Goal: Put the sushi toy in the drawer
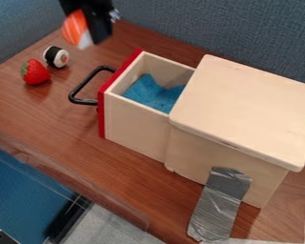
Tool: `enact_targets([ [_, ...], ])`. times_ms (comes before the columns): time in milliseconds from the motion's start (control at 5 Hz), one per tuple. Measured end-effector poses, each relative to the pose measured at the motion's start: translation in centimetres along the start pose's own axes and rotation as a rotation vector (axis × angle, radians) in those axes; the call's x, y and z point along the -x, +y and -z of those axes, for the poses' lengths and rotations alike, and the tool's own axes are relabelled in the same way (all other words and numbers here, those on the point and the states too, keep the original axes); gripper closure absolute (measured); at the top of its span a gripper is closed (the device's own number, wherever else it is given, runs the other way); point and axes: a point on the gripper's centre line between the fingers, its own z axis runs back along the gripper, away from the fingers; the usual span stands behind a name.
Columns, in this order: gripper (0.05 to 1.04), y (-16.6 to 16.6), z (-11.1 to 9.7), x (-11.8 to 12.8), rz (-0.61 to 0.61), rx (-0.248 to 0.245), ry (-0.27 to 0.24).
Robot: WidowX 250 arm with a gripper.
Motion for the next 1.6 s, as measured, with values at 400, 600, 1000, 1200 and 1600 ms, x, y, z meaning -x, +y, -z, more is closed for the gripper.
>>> enact_targets([
  [400,0.518,-3.8,2.3,-1.7,0.044,-0.021,0.008],
  [600,0.518,-4.8,4.7,-2.8,0.029,-0.024,0.039],
  [1000,0.443,-4.6,7.9,-4.2,-0.002,-0.065,0.041],
  [1200,0.158,-4.3,7.9,-4.0,0.003,-0.063,0.047],
  [1600,0.080,1.8,2.4,-1.9,-0.050,-0.118,0.038],
])
